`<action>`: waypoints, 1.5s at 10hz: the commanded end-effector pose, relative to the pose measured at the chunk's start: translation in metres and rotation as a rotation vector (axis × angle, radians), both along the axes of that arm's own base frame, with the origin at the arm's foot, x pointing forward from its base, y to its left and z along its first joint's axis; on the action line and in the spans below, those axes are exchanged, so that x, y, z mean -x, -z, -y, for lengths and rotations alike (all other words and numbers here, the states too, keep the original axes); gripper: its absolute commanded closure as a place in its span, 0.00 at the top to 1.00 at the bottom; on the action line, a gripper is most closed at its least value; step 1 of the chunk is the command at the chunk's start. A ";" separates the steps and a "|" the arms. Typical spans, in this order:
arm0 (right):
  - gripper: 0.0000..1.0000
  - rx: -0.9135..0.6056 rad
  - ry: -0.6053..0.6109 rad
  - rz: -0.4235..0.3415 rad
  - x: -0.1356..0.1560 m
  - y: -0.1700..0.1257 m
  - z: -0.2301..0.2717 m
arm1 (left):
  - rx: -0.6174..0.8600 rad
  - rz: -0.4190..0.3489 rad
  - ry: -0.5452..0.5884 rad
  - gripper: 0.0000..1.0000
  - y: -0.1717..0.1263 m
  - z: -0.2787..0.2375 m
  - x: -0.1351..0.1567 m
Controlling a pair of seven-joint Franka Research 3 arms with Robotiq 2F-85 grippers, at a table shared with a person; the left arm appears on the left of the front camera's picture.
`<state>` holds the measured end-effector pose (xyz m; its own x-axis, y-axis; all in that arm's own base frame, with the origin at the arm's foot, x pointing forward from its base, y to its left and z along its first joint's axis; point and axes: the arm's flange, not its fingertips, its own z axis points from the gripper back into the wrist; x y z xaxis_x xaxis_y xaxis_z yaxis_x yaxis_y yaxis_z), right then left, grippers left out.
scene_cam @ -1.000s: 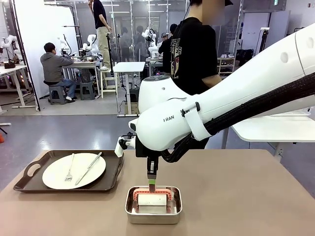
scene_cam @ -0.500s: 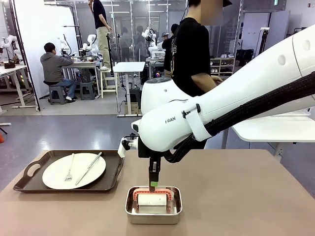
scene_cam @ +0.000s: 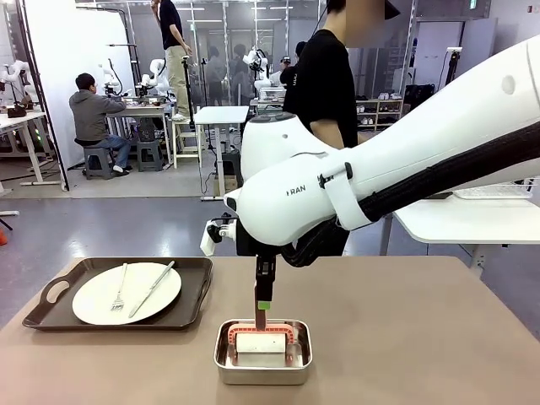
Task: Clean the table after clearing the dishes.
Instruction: Place the Lint Roller back on top of the Airtight Container, then when the right (or left) Handle tray is removed, use the right hand (or left hand) to clean the right (or left) side of the table with the Lint Roller.
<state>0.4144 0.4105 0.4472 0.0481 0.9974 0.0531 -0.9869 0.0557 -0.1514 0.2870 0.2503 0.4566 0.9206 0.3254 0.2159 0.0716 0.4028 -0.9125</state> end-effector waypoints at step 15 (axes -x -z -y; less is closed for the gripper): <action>1.00 0.002 0.006 0.005 0.003 -0.011 0.002 | -0.003 0.004 -0.005 1.00 -0.002 -0.001 0.001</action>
<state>0.4134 0.4081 0.4590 0.0570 0.9973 0.0471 -0.9867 0.0634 -0.1499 0.2870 0.2503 0.4566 0.9206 0.3254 0.2159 0.0716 0.4028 -0.9125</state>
